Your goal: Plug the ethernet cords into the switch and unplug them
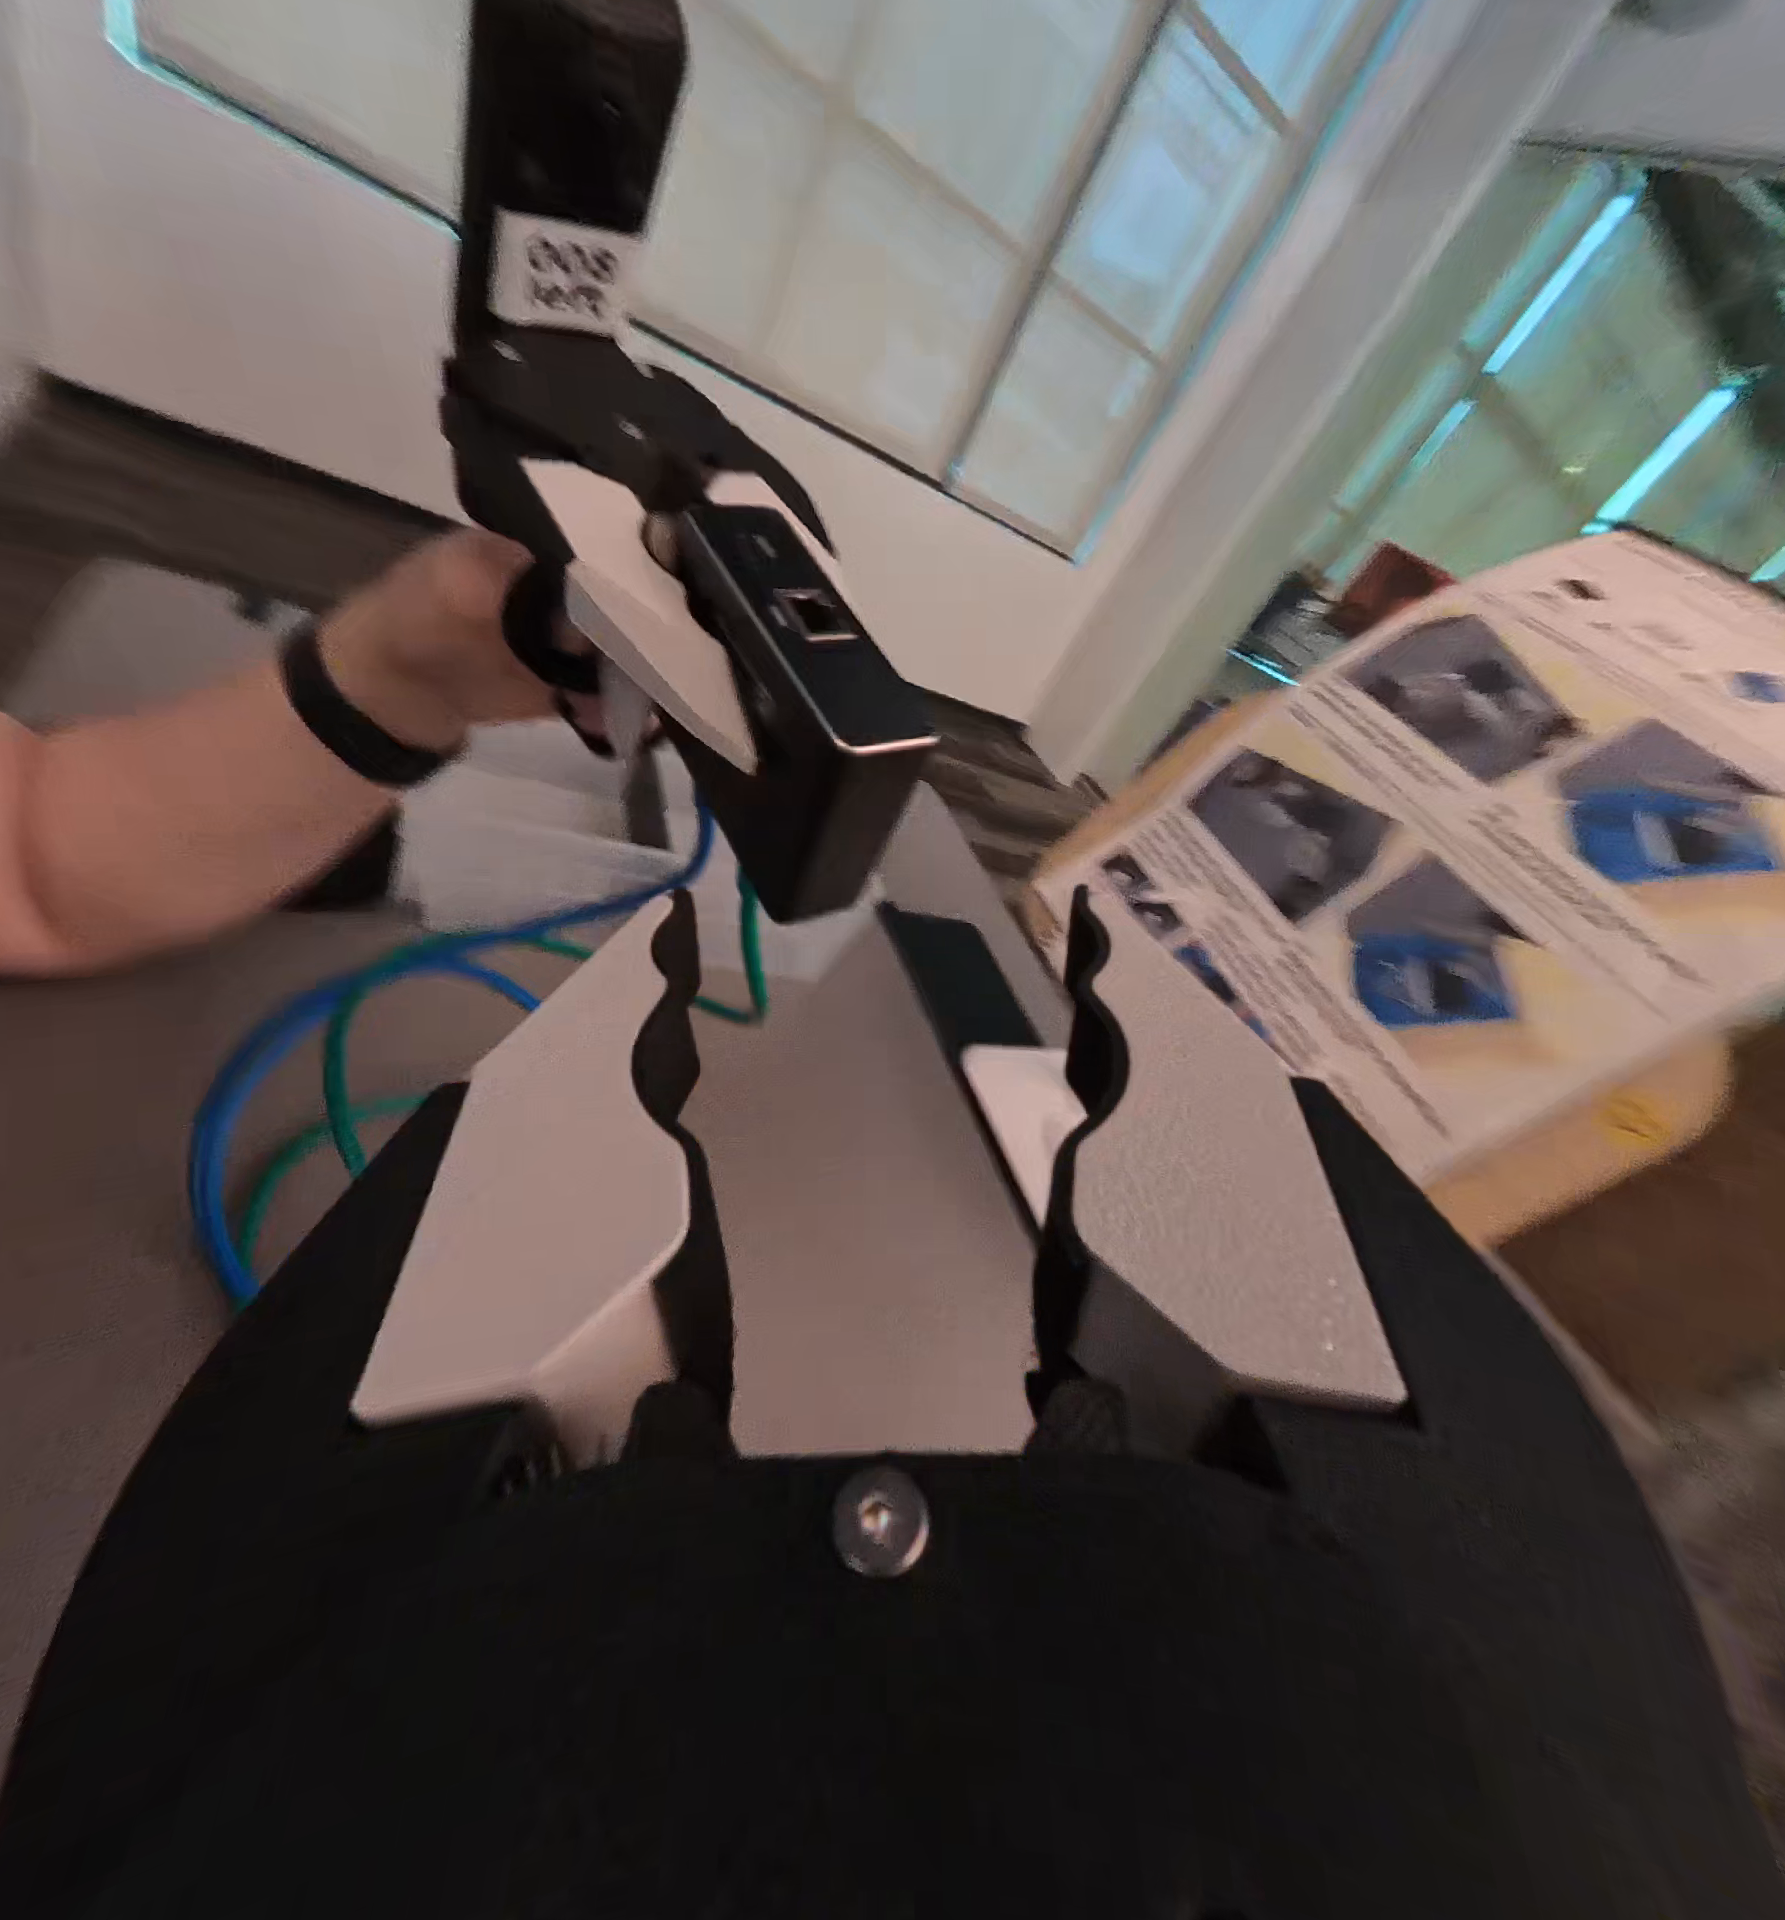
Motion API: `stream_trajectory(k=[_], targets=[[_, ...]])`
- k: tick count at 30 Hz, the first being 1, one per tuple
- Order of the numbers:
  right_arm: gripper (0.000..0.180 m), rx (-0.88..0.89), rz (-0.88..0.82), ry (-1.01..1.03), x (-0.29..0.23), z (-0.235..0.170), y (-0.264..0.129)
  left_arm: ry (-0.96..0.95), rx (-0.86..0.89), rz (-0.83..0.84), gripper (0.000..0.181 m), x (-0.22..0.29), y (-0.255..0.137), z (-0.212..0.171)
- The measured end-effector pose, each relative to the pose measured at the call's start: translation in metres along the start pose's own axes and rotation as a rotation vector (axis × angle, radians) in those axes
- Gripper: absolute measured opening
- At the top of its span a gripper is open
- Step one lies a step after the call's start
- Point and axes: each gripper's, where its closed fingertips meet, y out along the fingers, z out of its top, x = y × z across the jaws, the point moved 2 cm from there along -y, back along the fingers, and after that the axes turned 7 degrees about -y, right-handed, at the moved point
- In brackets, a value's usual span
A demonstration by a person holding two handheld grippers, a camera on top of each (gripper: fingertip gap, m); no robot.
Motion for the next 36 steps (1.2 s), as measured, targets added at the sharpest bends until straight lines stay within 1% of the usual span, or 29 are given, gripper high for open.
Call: stream_trajectory(k=[2,4,6,7,8,9,10,11,13,14,15,16,17,18,20,21,23,24,25,27,28,30,31,32,34,35,36], targets=[[0.079,0.042,0.108,0.081,-0.015,-0.001,0.024,-0.074,0.08,-0.07,0.033,0.003,-0.004,0.009],[0.08,0.09,0.202,0.187,-0.026,-0.004,0.043,-0.149,0.163,-0.135,0.033,0.004,-0.01,0.018],[0.08,0.14,0.247,0.285,-0.03,-0.006,0.058,-0.205,0.199,-0.199,0.033,0.004,-0.013,0.021],[0.077,0.165,0.265,0.318,-0.032,-0.006,0.063,-0.224,0.2,-0.218,0.033,0.004,-0.013,0.021],[0.068,0.185,0.277,0.337,-0.033,-0.006,0.067,-0.234,0.2,-0.227,0.033,0.002,-0.012,0.019],[0.055,0.213,0.286,0.348,-0.034,-0.005,0.068,-0.238,0.196,-0.232,0.033,0.001,-0.011,0.018],[0.035,0.236,0.286,0.353,-0.033,-0.005,0.068,-0.24,0.19,-0.245,0.033,0.001,-0.01,0.016],[0.031,0.245,0.284,0.351,-0.031,-0.006,0.067,-0.24,0.184,-0.262,0.033,0.001,-0.01,0.014],[0.031,0.205,0.304,0.353,-0.031,-0.012,0.066,-0.212,0.152,-0.284,0.035,0.003,-0.008,0.008],[0.031,0.153,0.305,0.339,-0.032,-0.016,0.066,-0.194,0.119,-0.285,0.042,0.002,-0.008,0.003],[0.03,0.092,0.293,0.309,-0.033,-0.022,0.067,-0.181,0.083,-0.279,0.06,0.002,-0.009,-0.001],[0.03,0.025,0.273,0.265,-0.035,-0.029,0.068,-0.164,0.05,-0.272,0.075,0.002,-0.01,-0.005],[0.03,-0.043,0.257,0.219,-0.037,-0.036,0.069,-0.136,0.011,-0.262,0.082,0.004,-0.011,-0.01],[0.03,-0.107,0.257,0.177,-0.041,-0.042,0.071,-0.092,-0.043,-0.242,0.08,0.005,-0.011,-0.019],[0.03,-0.185,0.273,0.116,-0.051,-0.047,0.073,0.054,-0.21,-0.178,0.056,0.006,-0.006,-0.049],[0.03,-0.22,0.276,0.091,-0.055,-0.05,0.075,0.134,-0.285,-0.128,0.053,0.002,-0.002,-0.063],[0.03,-0.33,0.261,0.016,-0.057,-0.065,0.075,0.213,-0.362,-0.077,0.048,-0.001,0.005,-0.077],[0.03,-0.359,0.26,-0.013,-0.058,-0.069,0.073,0.227,-0.388,-0.073,0.039,-0.001,0.007,-0.081],[0.03,-0.372,0.267,-0.021,-0.059,-0.071,0.071,0.229,-0.394,-0.083,0.038,-0.001,0.008,-0.082],[0.031,-0.362,0.254,-0.039,-0.056,-0.067,0.067,0.225,-0.362,-0.112,0.036,0.001,0.009,-0.077],[0.033,-0.333,0.225,-0.082,-0.052,-0.061,0.065,0.214,-0.333,-0.117,0.035,0.002,0.008,-0.072],[0.038,-0.223,0.115,-0.177,-0.039,-0.042,0.058,0.18,-0.254,-0.095,0.032,-0.003,0.003,-0.056],[0.041,-0.158,0.076,-0.188,-0.033,-0.03,0.053,0.158,-0.211,-0.07,0.031,-0.008,-0.002,-0.047],[0.04,-0.089,0.084,-0.17,-0.034,-0.016,0.046,0.133,-0.16,-0.039,0.031,-0.015,-0.007,-0.038],[0.035,0.032,0.212,-0.085,-0.051,0.006,0.035,0.056,-0.016,0.013,0.031,-0.028,-0.02,-0.016],[0.033,0.062,0.305,-0.026,-0.064,0.012,0.033,0.005,0.057,0.025,0.031,-0.034,-0.028,-0.006],[0.034,0.053,0.394,0.04,-0.076,0.012,0.034,-0.042,0.111,0.032,0.03,-0.038,-0.035,0.002]])
